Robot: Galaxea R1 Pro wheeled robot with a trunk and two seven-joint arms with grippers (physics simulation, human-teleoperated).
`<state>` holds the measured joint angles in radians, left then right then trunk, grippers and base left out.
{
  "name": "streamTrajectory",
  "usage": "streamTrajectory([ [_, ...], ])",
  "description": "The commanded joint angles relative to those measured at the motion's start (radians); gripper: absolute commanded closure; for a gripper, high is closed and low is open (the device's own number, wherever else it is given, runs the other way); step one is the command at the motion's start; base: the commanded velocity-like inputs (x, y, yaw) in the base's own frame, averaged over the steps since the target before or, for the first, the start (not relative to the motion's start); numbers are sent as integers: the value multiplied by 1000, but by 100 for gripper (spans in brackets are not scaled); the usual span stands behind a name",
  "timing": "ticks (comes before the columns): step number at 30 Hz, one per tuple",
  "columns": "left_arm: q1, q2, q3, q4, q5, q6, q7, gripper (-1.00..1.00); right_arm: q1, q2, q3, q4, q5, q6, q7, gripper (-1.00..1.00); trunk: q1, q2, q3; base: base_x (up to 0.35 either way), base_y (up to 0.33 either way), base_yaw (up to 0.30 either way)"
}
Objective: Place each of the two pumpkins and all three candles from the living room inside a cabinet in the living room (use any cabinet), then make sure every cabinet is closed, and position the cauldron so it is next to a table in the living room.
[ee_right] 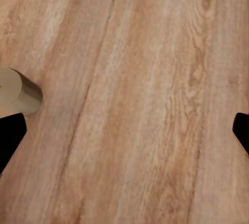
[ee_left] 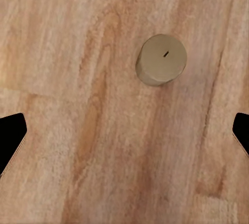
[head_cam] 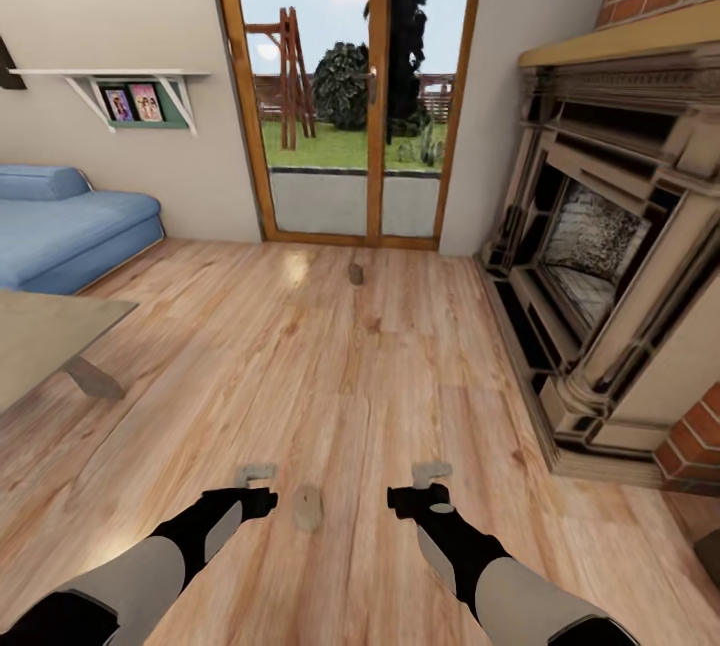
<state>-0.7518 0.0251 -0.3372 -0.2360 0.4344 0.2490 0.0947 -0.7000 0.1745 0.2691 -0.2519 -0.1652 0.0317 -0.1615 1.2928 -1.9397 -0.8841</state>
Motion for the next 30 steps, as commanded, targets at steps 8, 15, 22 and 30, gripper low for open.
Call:
streamTrajectory([
  [8, 0, -1, -14, -3, 10, 2, 7, -100, -1, 0, 10, -1, -13, 7, -7, -100, 0, 0, -5, 340, 0, -79],
  [15, 0, -4, -16, -3, 10, 0, 6, -100, -1, 0, 9, 0, -18, 4, -12, -100, 0, 0, -10, 173, 0, -131],
  [22, 0, -21, -19, -3, -25, -1, 0, -100, -1, 0, 10, 0, -19, 8, -12, -100, 0, 0, -10, 9, 0, -8],
  [30, 0, -23, -19, -3, -30, 2, -1, -100, -1, 0, 9, 0, -19, 4, -12, -100, 23, -42, -29, 0, 0, 0],
])
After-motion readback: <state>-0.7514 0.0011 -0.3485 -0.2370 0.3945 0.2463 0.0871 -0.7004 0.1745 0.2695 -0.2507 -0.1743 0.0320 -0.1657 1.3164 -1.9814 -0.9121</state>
